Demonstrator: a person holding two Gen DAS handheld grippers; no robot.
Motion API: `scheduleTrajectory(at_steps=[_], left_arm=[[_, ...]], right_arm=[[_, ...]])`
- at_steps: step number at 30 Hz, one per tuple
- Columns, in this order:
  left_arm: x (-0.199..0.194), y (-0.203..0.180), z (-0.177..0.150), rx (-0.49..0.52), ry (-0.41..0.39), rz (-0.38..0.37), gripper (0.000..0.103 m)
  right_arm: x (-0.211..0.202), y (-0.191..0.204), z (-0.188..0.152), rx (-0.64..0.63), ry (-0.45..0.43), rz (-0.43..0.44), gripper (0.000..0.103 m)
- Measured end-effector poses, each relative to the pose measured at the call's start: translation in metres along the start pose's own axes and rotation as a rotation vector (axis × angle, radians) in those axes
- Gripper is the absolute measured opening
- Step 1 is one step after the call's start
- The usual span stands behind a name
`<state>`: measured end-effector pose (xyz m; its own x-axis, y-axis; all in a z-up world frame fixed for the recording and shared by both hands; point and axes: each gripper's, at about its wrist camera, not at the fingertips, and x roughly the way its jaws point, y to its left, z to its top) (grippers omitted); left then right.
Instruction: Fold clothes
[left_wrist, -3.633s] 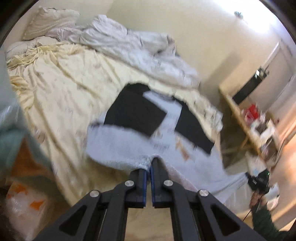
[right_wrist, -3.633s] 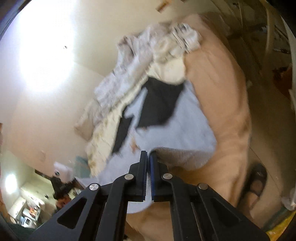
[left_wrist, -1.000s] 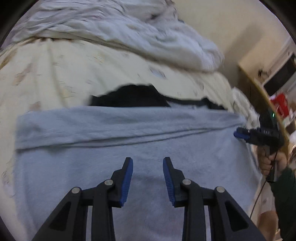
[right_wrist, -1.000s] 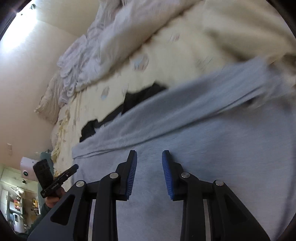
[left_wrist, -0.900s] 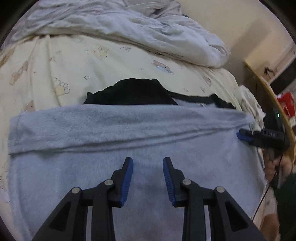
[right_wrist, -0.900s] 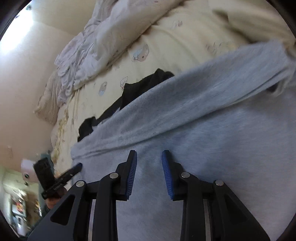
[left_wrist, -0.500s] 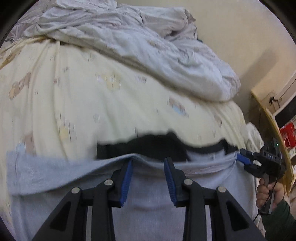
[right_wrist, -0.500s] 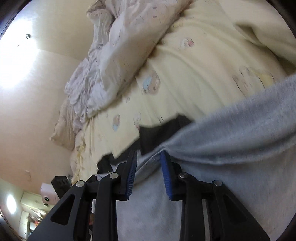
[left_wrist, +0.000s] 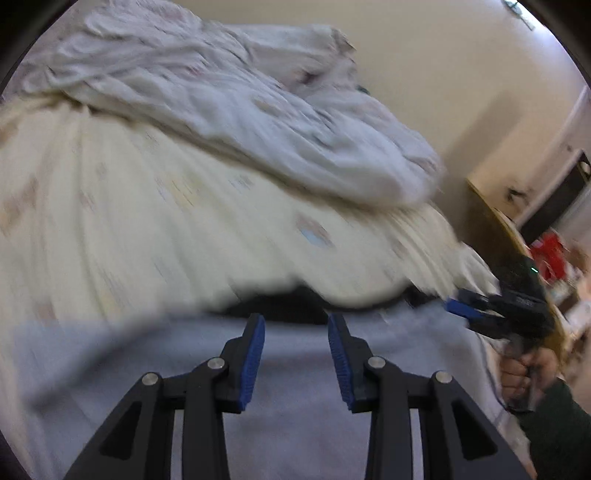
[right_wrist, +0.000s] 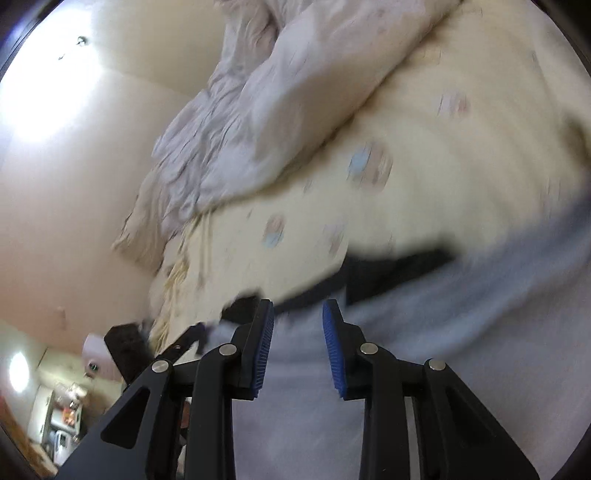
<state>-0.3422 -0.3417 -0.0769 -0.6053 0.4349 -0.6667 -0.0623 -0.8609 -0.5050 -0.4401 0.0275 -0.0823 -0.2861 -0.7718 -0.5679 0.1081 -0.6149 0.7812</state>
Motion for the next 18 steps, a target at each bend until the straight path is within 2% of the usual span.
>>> scheduleTrajectory(at_steps=[4,5,6,7,8,9,12,18], left_arm=[[0.017,-0.016,-0.033,-0.040,0.097,-0.059,0.039],[0.023,-0.019,-0.040,-0.055,0.125,-0.074,0.040],[0.029,-0.020,-0.045,-0.069,0.145,-0.084,0.040],[0.032,-0.019,-0.047,-0.092,0.143,-0.084,0.040],[0.035,-0.013,-0.048,-0.146,0.135,-0.090,0.041],[0.038,-0.008,-0.048,-0.200,0.127,-0.095,0.043],[0.043,0.005,-0.048,-0.321,0.091,-0.097,0.044],[0.042,0.009,-0.037,-0.363,0.020,-0.075,0.045]], right_arm=[[0.007,-0.016,-0.037,0.115,0.004,0.040,0.032],[0.007,-0.022,-0.042,0.146,-0.018,0.035,0.035],[0.006,-0.028,-0.047,0.178,-0.038,0.031,0.044],[0.006,-0.035,-0.050,0.213,-0.054,0.035,0.047],[0.005,-0.041,-0.052,0.251,-0.071,0.059,0.055],[0.004,-0.045,-0.054,0.282,-0.088,0.079,0.059],[0.002,-0.042,-0.052,0.295,-0.133,0.093,0.069],[0.016,-0.037,-0.042,0.308,-0.147,0.089,0.072]])
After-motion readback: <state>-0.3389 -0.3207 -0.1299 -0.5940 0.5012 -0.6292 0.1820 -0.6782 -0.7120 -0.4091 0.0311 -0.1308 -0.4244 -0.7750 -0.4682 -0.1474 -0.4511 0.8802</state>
